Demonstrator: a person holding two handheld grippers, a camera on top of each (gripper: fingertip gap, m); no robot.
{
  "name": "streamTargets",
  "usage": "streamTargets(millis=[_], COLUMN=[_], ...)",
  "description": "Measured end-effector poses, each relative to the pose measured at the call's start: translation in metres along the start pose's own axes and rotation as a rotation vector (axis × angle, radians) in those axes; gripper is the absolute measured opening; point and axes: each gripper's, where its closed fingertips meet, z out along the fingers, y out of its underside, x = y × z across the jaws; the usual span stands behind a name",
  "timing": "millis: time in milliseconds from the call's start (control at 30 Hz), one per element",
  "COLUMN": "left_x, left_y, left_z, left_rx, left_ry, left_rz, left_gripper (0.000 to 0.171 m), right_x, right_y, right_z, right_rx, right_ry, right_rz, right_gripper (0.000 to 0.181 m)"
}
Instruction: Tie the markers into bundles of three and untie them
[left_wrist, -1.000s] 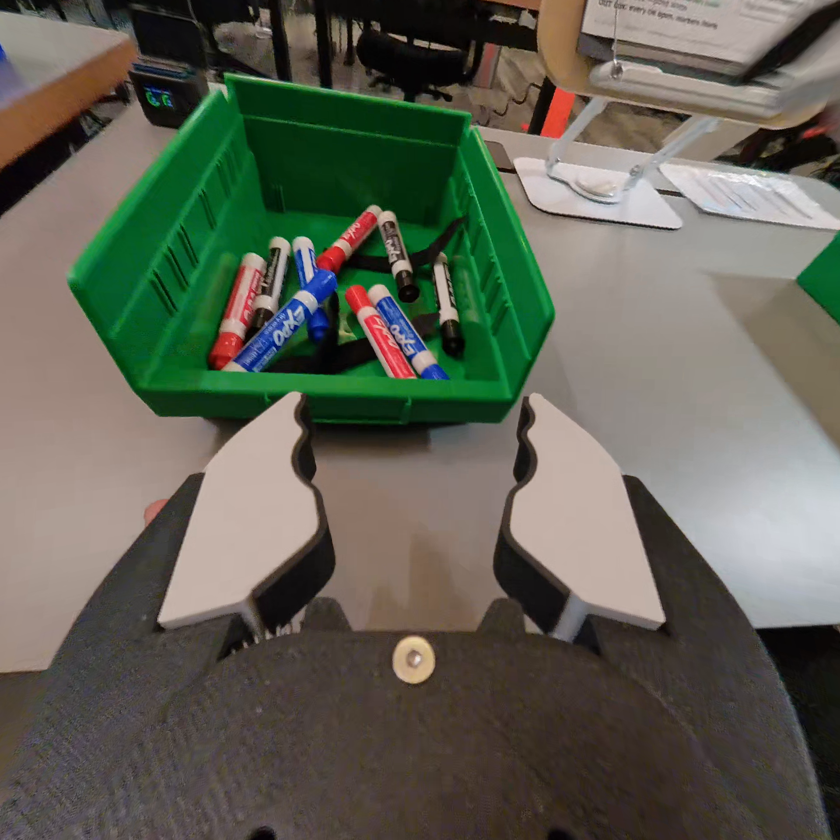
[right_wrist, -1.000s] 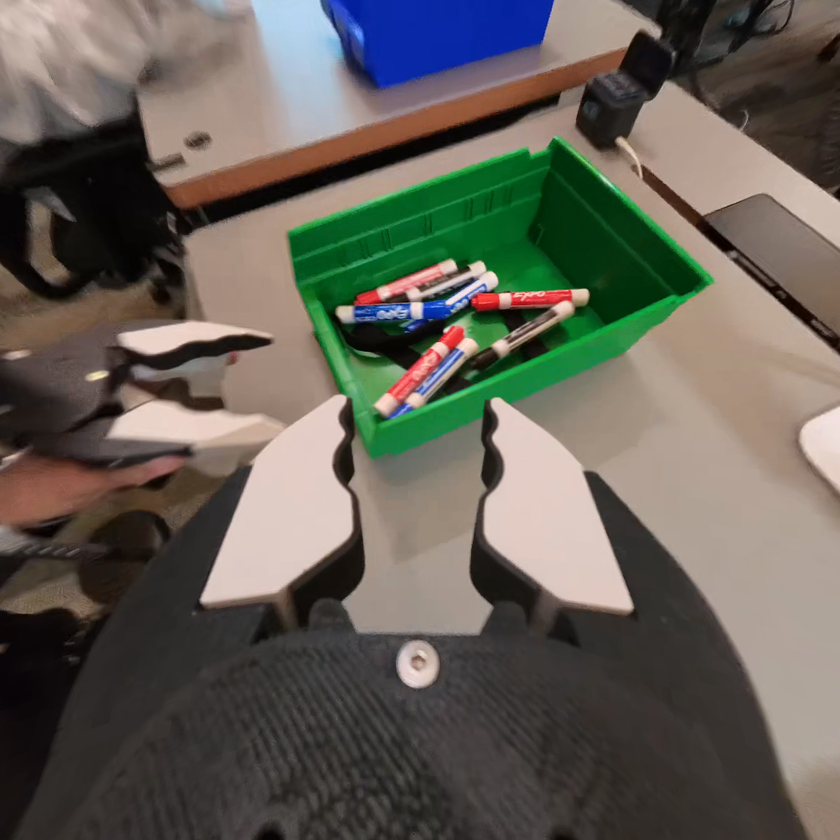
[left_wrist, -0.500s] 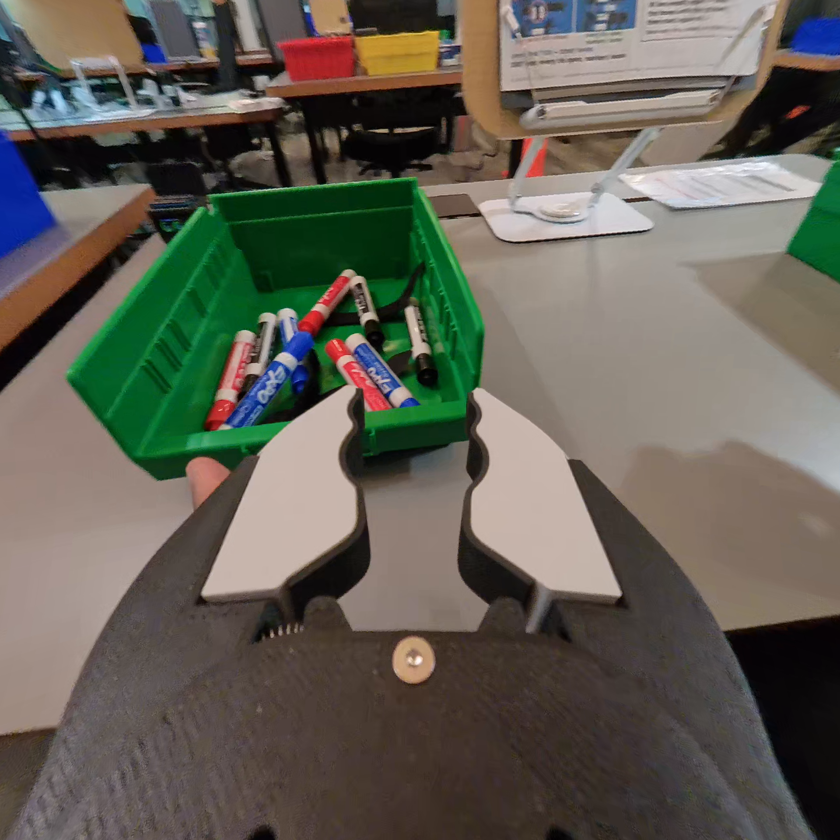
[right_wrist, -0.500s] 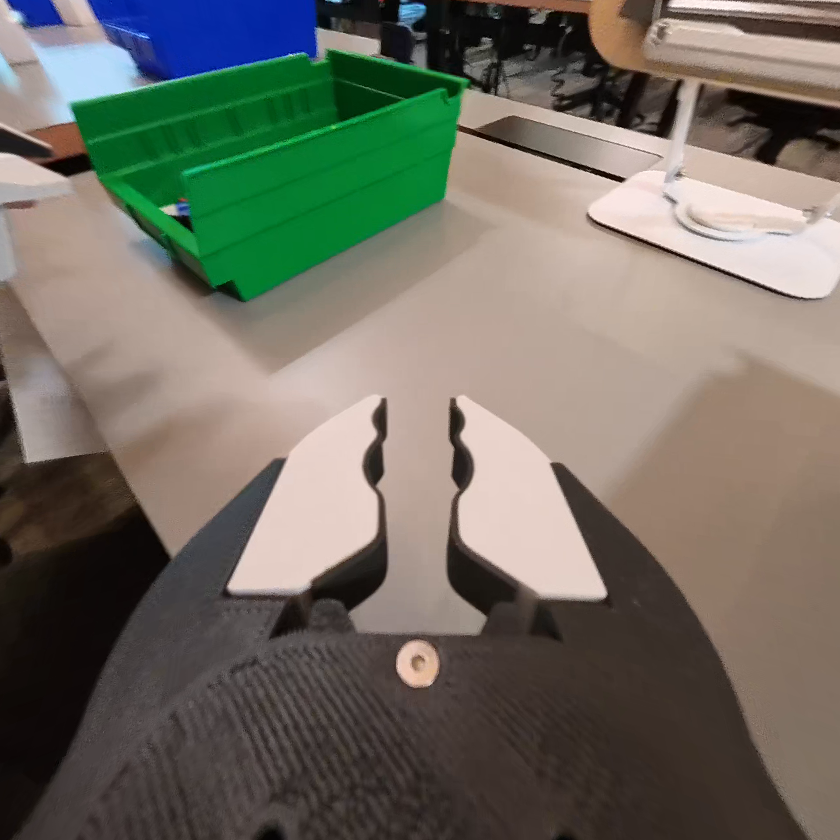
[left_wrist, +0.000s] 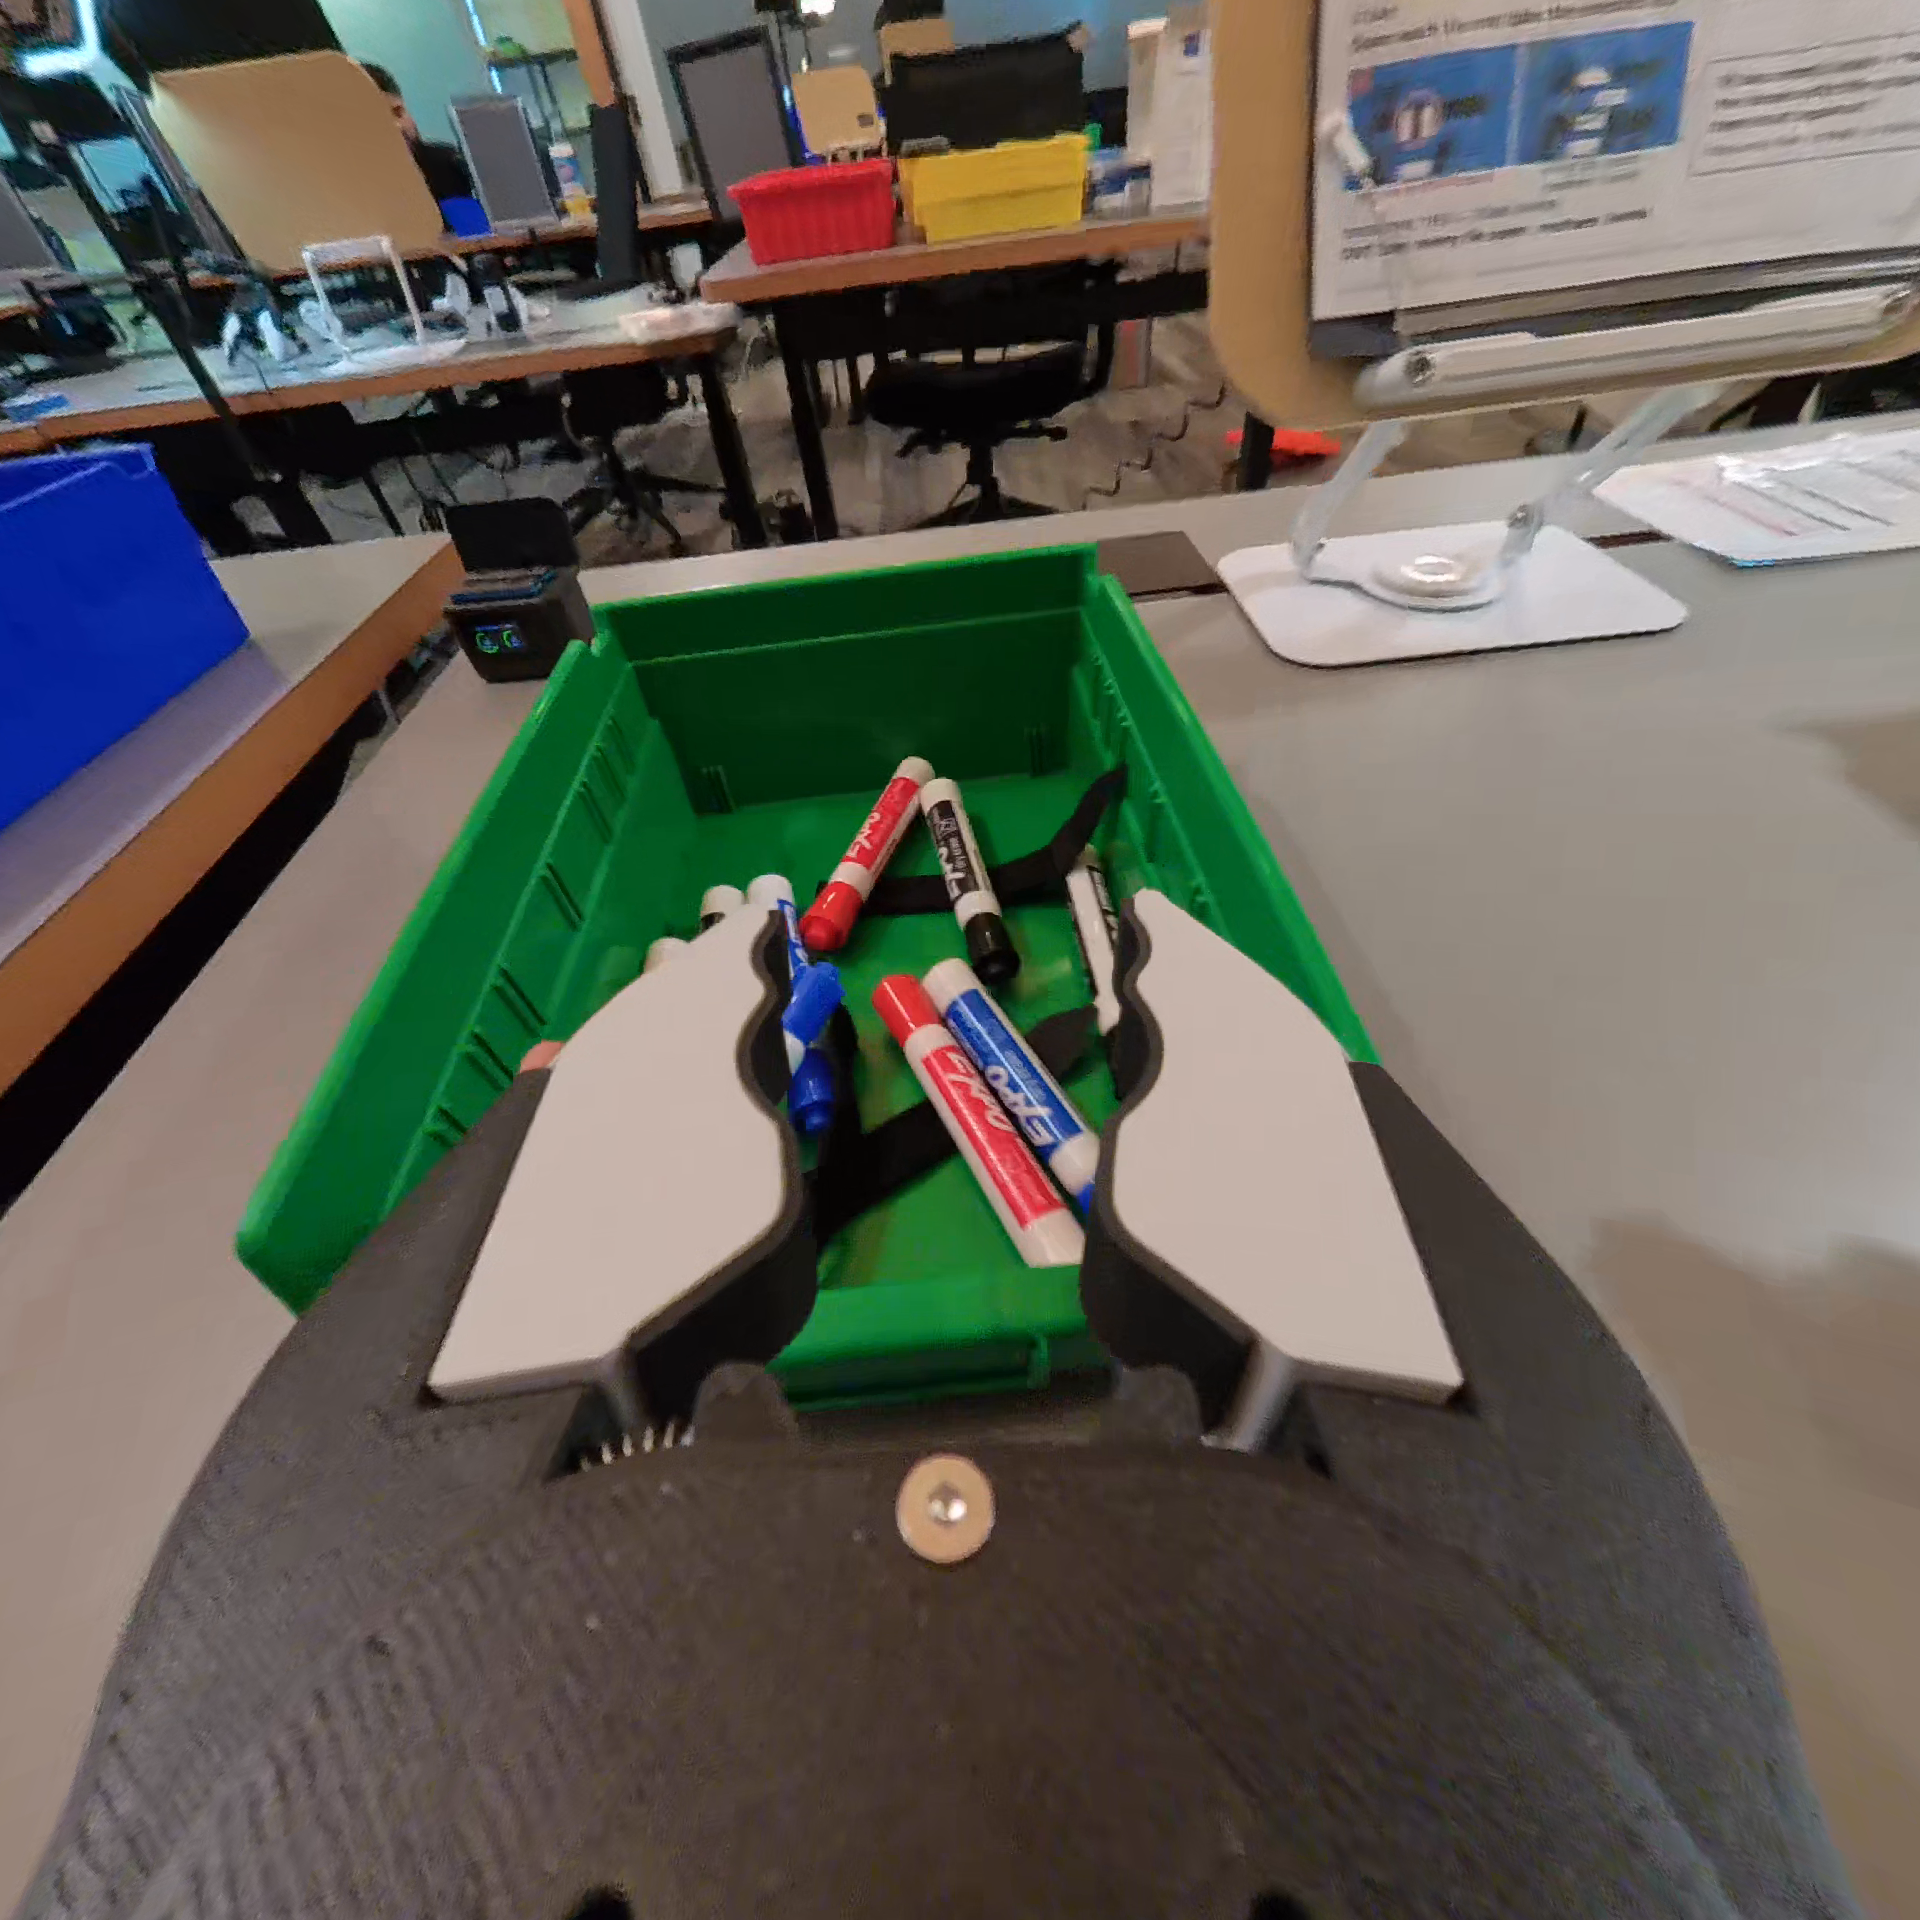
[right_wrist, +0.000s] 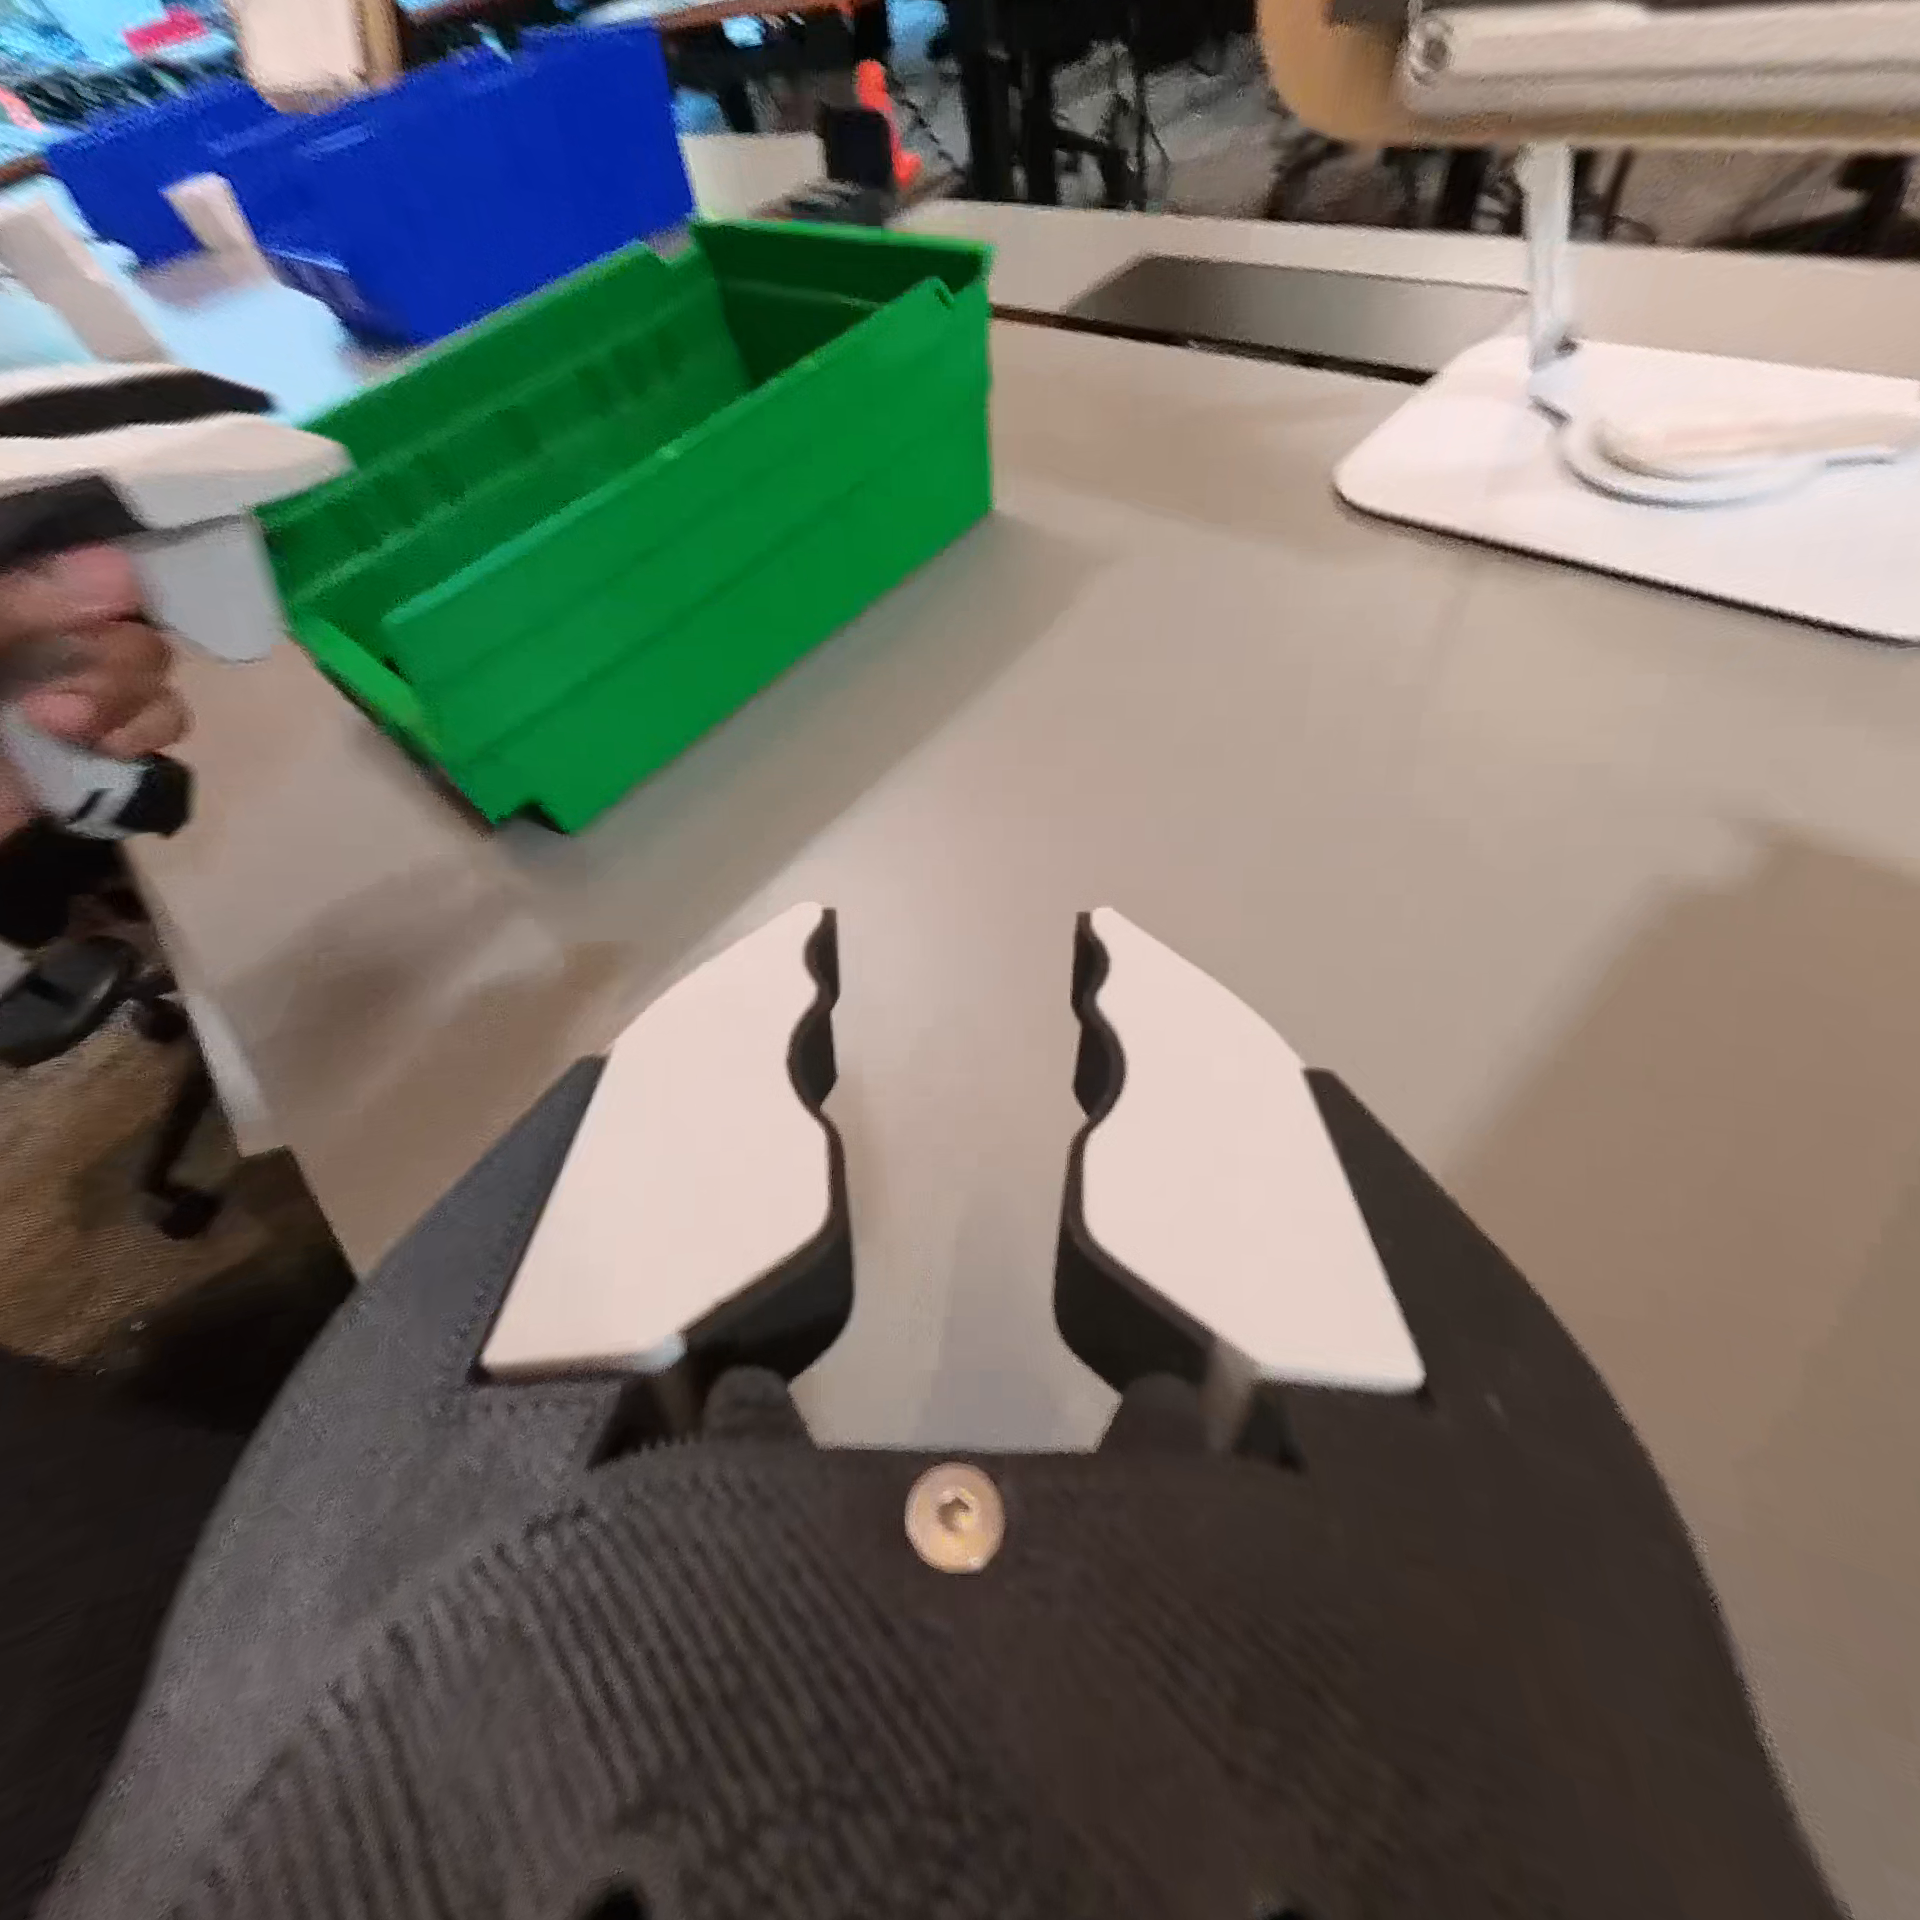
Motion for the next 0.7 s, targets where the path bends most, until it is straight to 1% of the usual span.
streamTargets(millis=[33, 100, 133, 200, 233, 267, 300, 367, 433, 467, 500, 533, 567, 633, 667, 700], left_x=[-0.004, -0.009, -0.009, -0.002, 0.004, 0.008, 0.011, 0.017, 0.022, 0.02, 0.015, 0.012, 0.009, 0.006, 0.006, 0.005], left_y=[-0.002, -0.008, -0.008, -0.006, -0.003, -0.001, -0.001, 0.0, 0.012, 0.021, 0.033, 0.045, 0.057, 0.074, 0.081, 0.088], left_z=[0.005, 0.015, 0.021, 0.033, 0.039, 0.046, 0.057, 0.084, 0.111, 0.124, 0.135, 0.141, 0.144, 0.147, 0.148, 0.148], left_rx=[-0.029, -0.061, -0.1, -0.219, -0.292, -0.351, -0.393, -0.459, -0.57, -0.628, -0.691, -0.758, -0.825, -0.919, -0.96, -0.991], left_ry=[0.0, 0.033, 0.078, 0.192, 0.267, 0.32, 0.353, 0.399, 0.439, 0.427, 0.403, 0.395, 0.399, 0.413, 0.418, 0.416], left_rz=[-0.005, -0.036, -0.048, -0.059, -0.063, -0.075, -0.084, -0.082, -0.075, -0.062, -0.034, -0.004, 0.019, 0.06, 0.075, 0.098], left_gripper=[0.063, 0.061, 0.06, 0.063, 0.055, 0.04, 0.031, 0.033, 0.032, 0.03, 0.025, 0.023, 0.024, 0.025, 0.028, 0.035], right_x=[-0.001, 0.006, 0.01, 0.013, 0.011, 0.008, 0.005, 0.002, 0.0, -0.001, -0.002, -0.004, -0.005, -0.005, -0.003, 0.0], right_y=[-0.003, -0.002, 0.002, 0.009, 0.012, 0.015, 0.017, 0.02, 0.024, 0.025, 0.026, 0.025, 0.025, 0.029, 0.031, 0.034], right_z=[0.001, 0.003, 0.005, 0.007, 0.007, 0.006, 0.005, 0.004, 0.002, 0.001, -0.001, -0.003, -0.004, -0.007, -0.008, -0.01], right_rx=[0.021, 0.046, 0.042, 0.019, 0.015, 0.016, 0.018, 0.014, 0.004, 0.002, 0.004, 0.009, 0.015, 0.013, 0.006, 0.0], right_ry=[-0.005, 0.028, 0.034, 0.042, 0.037, 0.031, 0.032, 0.041, 0.056, 0.061, 0.062, 0.059, 0.055, 0.057, 0.063, 0.074], right_rz=[-0.015, -0.039, -0.041, -0.025, -0.014, -0.009, -0.01, -0.034, -0.072, -0.086, -0.093, -0.094, -0.092, -0.094, -0.099, -0.105], right_gripper=[0.042, 0.033, 0.032, 0.032, 0.032, 0.032, 0.031, 0.028, 0.027, 0.026, 0.026, 0.026, 0.026, 0.025, 0.025, 0.026])
